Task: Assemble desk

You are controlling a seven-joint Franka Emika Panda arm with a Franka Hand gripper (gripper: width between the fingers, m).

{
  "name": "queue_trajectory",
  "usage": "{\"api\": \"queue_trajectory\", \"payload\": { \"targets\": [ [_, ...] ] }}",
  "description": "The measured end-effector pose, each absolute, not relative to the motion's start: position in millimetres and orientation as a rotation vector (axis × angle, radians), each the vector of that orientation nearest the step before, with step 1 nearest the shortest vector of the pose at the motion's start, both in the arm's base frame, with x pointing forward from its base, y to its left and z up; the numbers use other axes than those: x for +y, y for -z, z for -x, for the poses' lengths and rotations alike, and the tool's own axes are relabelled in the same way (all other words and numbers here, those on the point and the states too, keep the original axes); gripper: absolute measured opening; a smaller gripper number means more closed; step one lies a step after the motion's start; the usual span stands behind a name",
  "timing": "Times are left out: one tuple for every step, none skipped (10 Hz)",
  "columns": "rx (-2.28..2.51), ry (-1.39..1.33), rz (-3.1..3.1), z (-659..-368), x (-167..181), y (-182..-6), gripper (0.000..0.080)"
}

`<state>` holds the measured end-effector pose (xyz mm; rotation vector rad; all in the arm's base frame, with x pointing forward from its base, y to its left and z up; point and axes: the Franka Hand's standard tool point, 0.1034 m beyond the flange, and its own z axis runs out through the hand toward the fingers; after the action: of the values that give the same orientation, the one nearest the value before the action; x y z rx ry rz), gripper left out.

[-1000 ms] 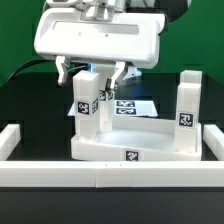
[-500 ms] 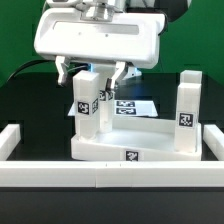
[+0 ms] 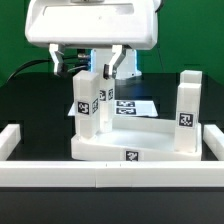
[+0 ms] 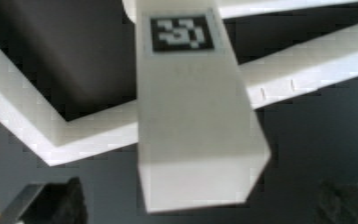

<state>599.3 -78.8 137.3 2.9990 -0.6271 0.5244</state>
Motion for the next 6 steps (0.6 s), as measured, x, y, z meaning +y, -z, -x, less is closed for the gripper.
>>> {"api": "queue_trajectory", "payload": {
  "targets": [
    [-0.659, -0.334, -3.058, -597.8, -78.1, -136.5, 0.0649],
    [-0.682, -0.204, -3.085, -601.1, -83.1, -136.1, 0.0649],
    [-0.697, -0.122, -3.087, -599.1, -89.4, -128.0, 0.0649],
    [-0.718, 0.048, -3.107, -586.7, -89.1, -122.0, 0.0649],
    [-0.734, 0.172, -3.115, -583.8, -92.8, -121.0, 0.0649],
    [-0.755, 0.146, -3.104, -589.6, -95.5, -121.3, 0.0649]
  ]
}}
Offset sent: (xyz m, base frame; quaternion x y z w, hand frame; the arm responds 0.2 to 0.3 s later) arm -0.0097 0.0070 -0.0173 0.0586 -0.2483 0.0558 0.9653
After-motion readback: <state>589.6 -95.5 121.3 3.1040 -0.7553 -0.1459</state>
